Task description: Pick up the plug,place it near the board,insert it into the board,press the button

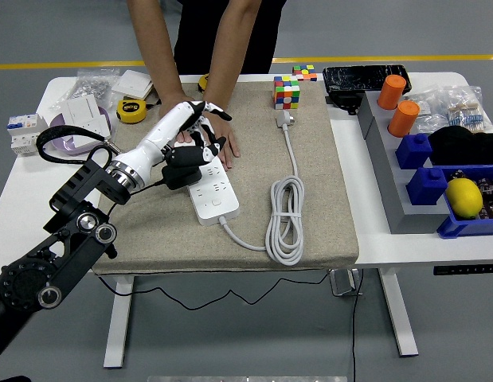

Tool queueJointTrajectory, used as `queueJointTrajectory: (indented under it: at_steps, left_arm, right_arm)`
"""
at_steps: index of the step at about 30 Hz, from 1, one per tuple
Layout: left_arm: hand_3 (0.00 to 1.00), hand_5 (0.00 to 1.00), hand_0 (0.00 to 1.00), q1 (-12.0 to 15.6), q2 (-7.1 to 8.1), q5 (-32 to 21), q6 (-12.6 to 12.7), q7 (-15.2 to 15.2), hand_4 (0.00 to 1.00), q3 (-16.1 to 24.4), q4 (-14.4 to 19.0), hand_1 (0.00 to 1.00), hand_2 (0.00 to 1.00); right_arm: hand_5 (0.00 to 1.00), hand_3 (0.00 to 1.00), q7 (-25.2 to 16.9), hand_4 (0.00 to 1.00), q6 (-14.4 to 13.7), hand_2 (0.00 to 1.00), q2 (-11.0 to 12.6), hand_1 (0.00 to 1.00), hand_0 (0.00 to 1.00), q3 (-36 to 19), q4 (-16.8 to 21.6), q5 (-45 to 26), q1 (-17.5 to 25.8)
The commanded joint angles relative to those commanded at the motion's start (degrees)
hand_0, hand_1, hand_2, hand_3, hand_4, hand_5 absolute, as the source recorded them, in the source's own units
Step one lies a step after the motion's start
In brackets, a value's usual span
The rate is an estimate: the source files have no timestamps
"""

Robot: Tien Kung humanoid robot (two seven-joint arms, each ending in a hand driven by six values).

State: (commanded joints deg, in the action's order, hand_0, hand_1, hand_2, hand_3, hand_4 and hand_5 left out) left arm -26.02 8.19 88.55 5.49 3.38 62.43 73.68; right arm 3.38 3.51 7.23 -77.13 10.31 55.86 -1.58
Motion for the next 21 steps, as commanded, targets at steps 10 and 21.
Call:
queueJointTrajectory:
  at_steps: [10, 21]
  left_arm:
    - [0.902, 0.261, 0.923, -2.98, -2.71, -24.95, -1.69, 1.06, 0.998, 3.84, -13.64, 0.949, 0.910]
    - [0.872, 0.210, 0.956, -3.46, -1.93, -15.28, -2.40, -2.15, 0.998, -0.63, -20.62, 0.947, 0.883]
  right_arm:
    - [0.734, 0.734, 0.08, 0.998, -0.06, 0.720, 0.27, 0.739, 0.839, 0.44, 0.00, -0.28, -0.13]
    - [0.734, 0.731, 0.24, 0.998, -0.15, 0.720, 0.32, 0.739, 0.840, 1.10, 0.00, -0.38, 0.01]
